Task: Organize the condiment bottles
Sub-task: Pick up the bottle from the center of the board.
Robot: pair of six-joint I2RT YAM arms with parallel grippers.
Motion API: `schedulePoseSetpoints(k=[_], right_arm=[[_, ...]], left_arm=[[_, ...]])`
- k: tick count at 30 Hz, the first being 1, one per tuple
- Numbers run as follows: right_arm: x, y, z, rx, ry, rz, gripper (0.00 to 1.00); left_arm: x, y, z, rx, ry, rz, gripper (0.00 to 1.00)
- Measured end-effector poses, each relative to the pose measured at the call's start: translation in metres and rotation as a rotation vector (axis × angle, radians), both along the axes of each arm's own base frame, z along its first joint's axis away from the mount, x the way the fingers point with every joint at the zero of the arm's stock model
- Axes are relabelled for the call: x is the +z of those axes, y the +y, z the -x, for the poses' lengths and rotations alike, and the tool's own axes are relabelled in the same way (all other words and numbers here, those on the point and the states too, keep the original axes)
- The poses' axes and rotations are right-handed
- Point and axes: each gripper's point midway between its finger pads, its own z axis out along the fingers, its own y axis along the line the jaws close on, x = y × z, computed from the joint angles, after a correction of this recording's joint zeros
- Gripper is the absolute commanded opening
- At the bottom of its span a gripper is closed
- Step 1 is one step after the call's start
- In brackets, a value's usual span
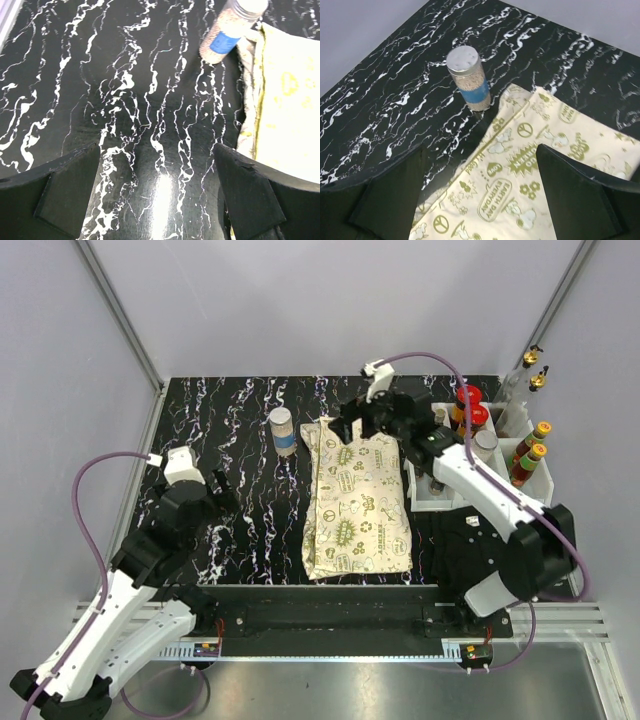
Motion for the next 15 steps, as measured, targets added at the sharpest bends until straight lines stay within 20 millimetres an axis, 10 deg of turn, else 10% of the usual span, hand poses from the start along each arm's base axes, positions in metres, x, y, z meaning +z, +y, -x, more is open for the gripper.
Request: schedulePoseSetpoints(k=[15], right_arm=[[-0.057, 0.135, -0.079, 0.073, -0.002, 0.069, 1.0]], left_arm=[[0.001, -0.01, -0.001, -0.072, -0.014, 0.006, 0.99]])
